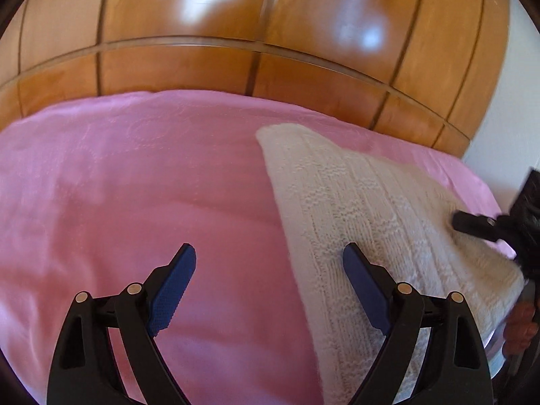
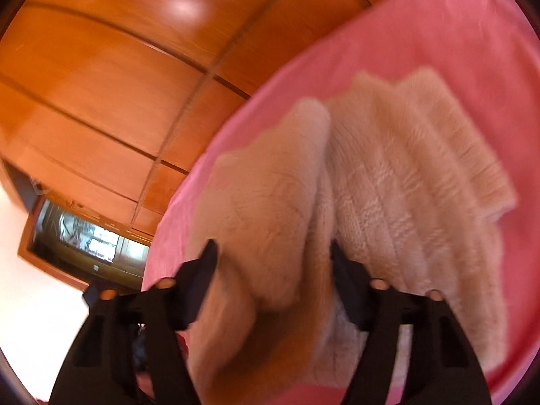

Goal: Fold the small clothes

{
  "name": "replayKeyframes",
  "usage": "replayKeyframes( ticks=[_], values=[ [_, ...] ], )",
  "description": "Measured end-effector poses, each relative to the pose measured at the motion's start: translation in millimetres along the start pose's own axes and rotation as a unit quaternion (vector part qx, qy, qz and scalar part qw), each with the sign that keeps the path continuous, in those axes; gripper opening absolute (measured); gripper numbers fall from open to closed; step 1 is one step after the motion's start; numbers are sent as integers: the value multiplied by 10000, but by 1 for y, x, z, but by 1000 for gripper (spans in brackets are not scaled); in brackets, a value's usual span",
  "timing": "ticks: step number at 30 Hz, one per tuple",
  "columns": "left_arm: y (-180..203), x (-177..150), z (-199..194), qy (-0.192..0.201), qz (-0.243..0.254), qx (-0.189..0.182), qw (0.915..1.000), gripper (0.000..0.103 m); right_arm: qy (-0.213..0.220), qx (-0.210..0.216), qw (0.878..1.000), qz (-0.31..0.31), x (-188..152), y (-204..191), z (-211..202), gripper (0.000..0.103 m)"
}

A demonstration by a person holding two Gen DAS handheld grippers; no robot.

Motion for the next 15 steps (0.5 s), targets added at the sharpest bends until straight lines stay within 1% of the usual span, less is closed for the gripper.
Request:
replayKeyframes(
  ticks=[1,2,3,4,5,7,9,10,11,12,14,15],
  values=[
    [1,-1,2,-27,1,-25,10000,88,-47,2,10000,6,0,-1,4,42],
    [-4,1,0,-62,-28,-40,10000,87,-105,-35,9999,-54,1,-4,9,37],
    [-1,0,1,-82,-62,-73,9999,84,-73,-100,9997,-191,4,-8,9,33],
    [0,2,0,-72,-74,-115,9999,78,17,-153,9992,-362,7,-14,4,28],
    [7,3,-1,-56,-51,-172,9998,76,163,-226,9978,-603,12,-21,-4,27],
    [26,5,-4,-1,177,-271,9995,76,496,-395,9926,-1037,25,-33,-25,24],
    [56,7,-5,51,528,-483,9974,76,792,-668,9850,-1378,37,-37,-50,23],
    [69,7,-5,77,673,-546,9962,76,874,-782,9821,-1472,41,-35,-59,23],
    [80,7,-4,110,826,-534,9951,76,928,-920,9793,-1546,45,-30,-67,23],
    [96,6,0,128,1042,-434,9935,77,938,-1057,9777,-1555,48,-21,-72,23],
    [111,0,11,32,1266,-293,9915,77,850,-1193,9782,-1469,49,1,-74,23],
    [118,-6,20,-50,1371,-205,9903,79,778,-1249,9787,-1434,46,15,-72,24]
  ],
)
Point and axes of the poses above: each gripper's, at about its wrist camera, not at the fingertips, and z roughly the way its jaws point, y to its right, x to its top, the point moved 8 cm from there along z, roughly the way its jaws point, and after that the axes turned 9 degrees about -z, right-handed, at the moved point
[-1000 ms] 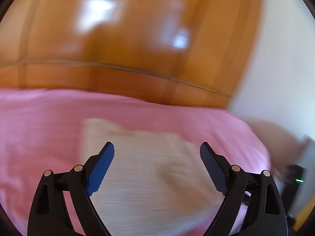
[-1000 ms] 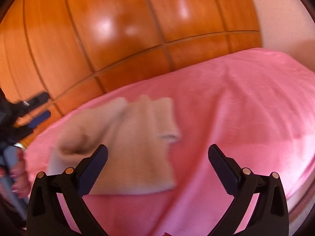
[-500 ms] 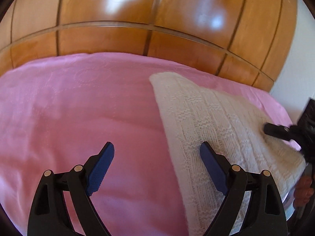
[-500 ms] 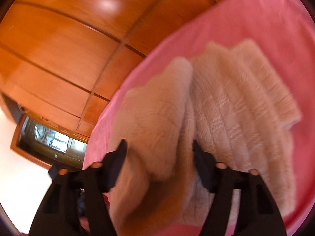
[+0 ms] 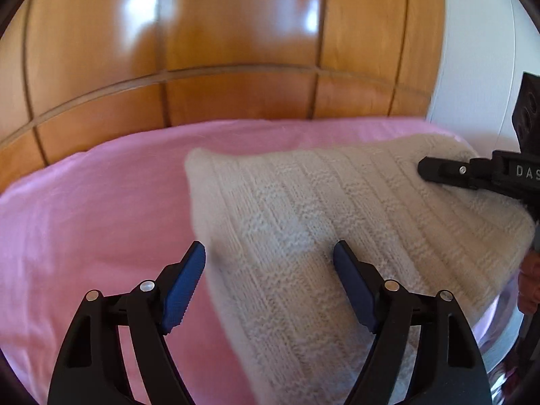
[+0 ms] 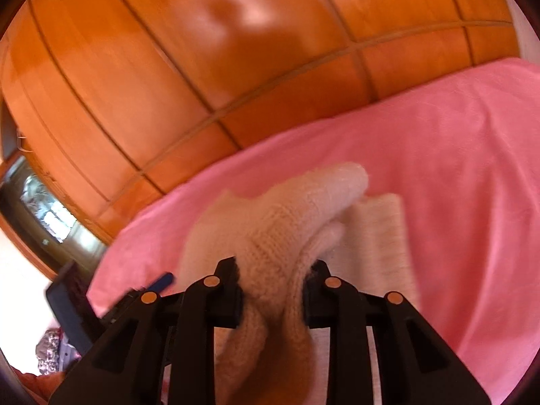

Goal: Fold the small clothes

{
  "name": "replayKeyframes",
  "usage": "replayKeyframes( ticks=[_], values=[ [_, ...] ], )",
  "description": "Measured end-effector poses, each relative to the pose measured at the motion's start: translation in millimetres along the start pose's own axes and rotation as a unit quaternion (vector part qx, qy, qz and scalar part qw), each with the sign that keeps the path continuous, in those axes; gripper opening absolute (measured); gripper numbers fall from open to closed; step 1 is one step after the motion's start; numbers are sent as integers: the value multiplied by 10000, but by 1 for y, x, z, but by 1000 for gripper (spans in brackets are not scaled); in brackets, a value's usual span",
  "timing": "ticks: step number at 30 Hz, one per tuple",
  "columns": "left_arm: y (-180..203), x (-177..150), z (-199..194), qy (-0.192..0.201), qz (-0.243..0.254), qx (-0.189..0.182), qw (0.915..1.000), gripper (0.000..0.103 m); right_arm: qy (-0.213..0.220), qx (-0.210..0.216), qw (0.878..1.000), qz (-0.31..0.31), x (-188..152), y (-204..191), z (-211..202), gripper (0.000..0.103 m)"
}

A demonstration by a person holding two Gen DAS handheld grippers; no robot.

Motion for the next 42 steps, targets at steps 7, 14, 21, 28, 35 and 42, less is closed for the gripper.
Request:
replayKeyframes(
  ticks=[7,14,21,28,35,42],
  values=[
    [18,-26,11,-64,342,301,9989,87,52,-597,9978,289,-49,50,12,60],
    [12,-18,-19,-127,-37,-63,9999,89,536,-1504,9867,301,-28,49,-34,99],
    [-4,46,-13,365,-303,545,9974,89,631,-2123,9733,-604,39,9,-20,101],
    [1,36,44,-93,64,957,9953,91,-261,-3137,9439,-995,5,47,53,101],
    [12,10,32,417,291,946,9942,91,299,-3196,9446,-689,-27,55,28,101],
    [-4,31,73,-28,193,774,9968,97,-355,-2501,9676,-48,-6,85,68,101]
  ],
)
Point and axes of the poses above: each gripper's, at about its wrist camera, not at the fingertips, and z roughly the way its jaws point, y to its right, x to its top, the point moved 8 cm from there along z, roughly the way its jaws point, and after that the axes turned 9 degrees about -z, right-handed, at the moved point
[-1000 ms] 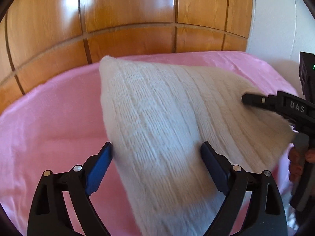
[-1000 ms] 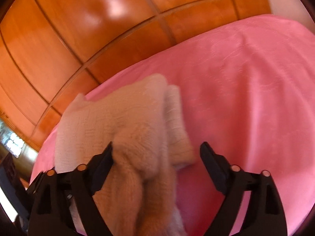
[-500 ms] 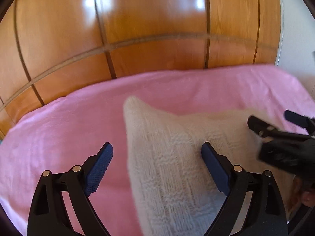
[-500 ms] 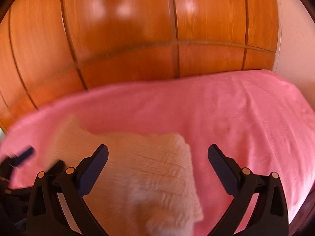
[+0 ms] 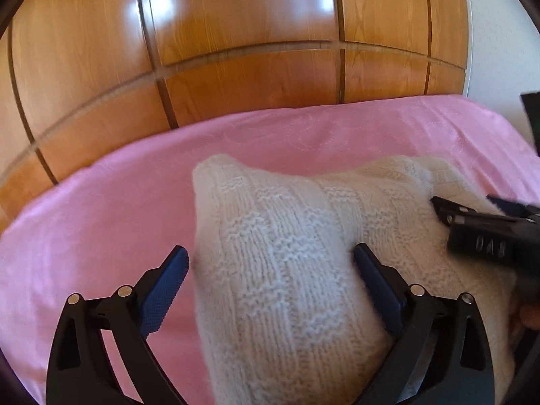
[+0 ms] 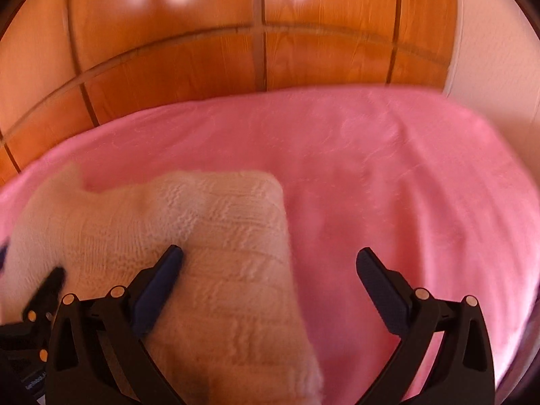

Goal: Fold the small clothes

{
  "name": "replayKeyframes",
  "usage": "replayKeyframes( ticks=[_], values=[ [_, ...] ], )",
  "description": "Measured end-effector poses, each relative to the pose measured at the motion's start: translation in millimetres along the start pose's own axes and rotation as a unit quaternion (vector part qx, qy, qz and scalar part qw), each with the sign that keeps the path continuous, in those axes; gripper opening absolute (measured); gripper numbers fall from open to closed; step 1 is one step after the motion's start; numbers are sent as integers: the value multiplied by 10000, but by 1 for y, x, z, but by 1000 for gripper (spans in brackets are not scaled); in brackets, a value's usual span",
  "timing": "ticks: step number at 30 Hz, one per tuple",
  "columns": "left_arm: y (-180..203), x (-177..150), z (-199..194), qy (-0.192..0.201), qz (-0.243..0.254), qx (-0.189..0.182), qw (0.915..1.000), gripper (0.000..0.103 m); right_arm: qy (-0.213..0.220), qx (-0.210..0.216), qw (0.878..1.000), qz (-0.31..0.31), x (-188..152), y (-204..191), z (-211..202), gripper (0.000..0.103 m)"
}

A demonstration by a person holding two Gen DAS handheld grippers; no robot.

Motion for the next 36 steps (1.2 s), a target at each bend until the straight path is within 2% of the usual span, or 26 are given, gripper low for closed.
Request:
replayKeyframes(
  ticks=[2,4,7,12,22,27,30,34,36],
  values=[
    [1,-4,-6,188,57,49,9998,97,-64,514,9979,379,-1,8,7,101],
    [2,-8,-15,349,44,69,9994,97,4,758,9956,560,-2,13,8,101],
    [0,-14,-30,415,-131,-27,9990,97,153,619,9968,476,-2,11,0,101],
    [-6,-37,-58,436,-513,-348,9971,97,472,140,9984,289,0,6,-15,101],
    [-10,-56,-68,208,-705,-481,9961,97,793,-409,9960,53,-6,0,-36,101],
    [-16,-61,-77,112,-896,-557,9944,99,700,-315,9970,106,-12,1,-44,101],
    [-23,-67,-86,240,-914,-546,9940,99,463,-120,9985,255,-18,4,-56,101],
    [-23,-77,-88,233,-752,-552,9954,99,756,162,9961,419,-37,3,-94,101],
    [-26,-80,-85,187,-818,-607,9946,99,641,166,9973,302,-53,1,-97,101]
  ],
)
Point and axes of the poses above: each gripper's, at about its wrist camera, not at the fingertips, and z roughly the way its jaws point, y to its right, x to its top, the point moved 8 cm from there along z, roughly the way its jaws point, and after that the axes turned 9 degrees about -z, right-handed, at the moved point
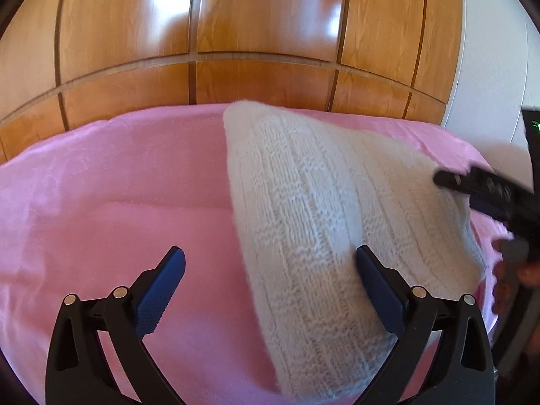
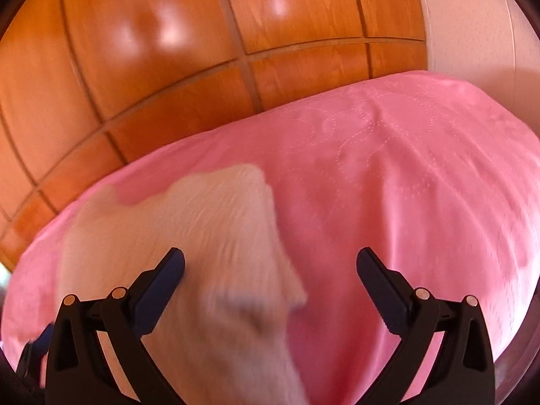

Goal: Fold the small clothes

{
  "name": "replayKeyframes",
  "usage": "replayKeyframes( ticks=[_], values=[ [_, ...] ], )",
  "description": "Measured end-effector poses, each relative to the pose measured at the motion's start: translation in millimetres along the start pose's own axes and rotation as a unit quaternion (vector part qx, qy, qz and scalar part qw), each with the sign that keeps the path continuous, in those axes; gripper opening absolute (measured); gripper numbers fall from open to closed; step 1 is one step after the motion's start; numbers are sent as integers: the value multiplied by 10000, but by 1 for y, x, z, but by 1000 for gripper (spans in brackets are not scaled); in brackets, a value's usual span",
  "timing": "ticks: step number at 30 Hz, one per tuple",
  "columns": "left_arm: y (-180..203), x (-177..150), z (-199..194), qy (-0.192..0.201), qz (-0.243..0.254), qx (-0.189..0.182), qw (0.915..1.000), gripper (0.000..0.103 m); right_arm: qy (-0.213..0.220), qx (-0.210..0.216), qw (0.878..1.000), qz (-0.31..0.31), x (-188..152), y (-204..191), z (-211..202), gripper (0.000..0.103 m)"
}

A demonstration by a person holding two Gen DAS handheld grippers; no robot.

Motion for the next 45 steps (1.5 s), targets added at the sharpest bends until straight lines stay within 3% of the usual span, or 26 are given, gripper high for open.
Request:
replayKeyframes(
  ticks=[3,7,12,18,22,29,32,36,45],
  values=[
    [-1,-5,9,-298,-199,-104,9993,99,-191,-154,9994,-230,-20,5,9,101],
    [-4,-8,10,-580,-412,-287,9971,99,-331,243,9986,327,-30,16,15,101],
    [-15,-8,-5,-722,-889,-707,9909,99,-319,352,9981,390,-26,17,-8,101],
    [-26,1,-7,-709,-1201,-996,9852,98,-220,1484,9875,488,-23,-5,-27,99],
    [-21,6,-2,-870,-1230,-1281,9803,83,-388,1904,9784,701,-28,-13,-20,90],
    [-10,8,9,-1176,-1027,-1489,9765,84,-789,2051,9724,781,-40,-17,-4,85],
    [-11,7,17,-1355,-1232,-1594,9701,92,-890,2216,9659,998,-38,-14,3,86],
    [-4,8,29,-1576,-1217,-1707,9650,97,-987,2317,9617,1083,-28,-13,14,90],
    [8,16,46,-1649,-990,-1555,9689,100,-894,1922,9723,980,-12,-21,40,92]
  ],
)
Point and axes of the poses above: each gripper's, at about its wrist camera, not at the fingertips, and z roughly the way its jaws point, y to its right, x to its top, the point moved 8 cm from there along z, roughly the way its jaws point, and after that the axes turned 9 degrees about -z, right-handed, at the moved point
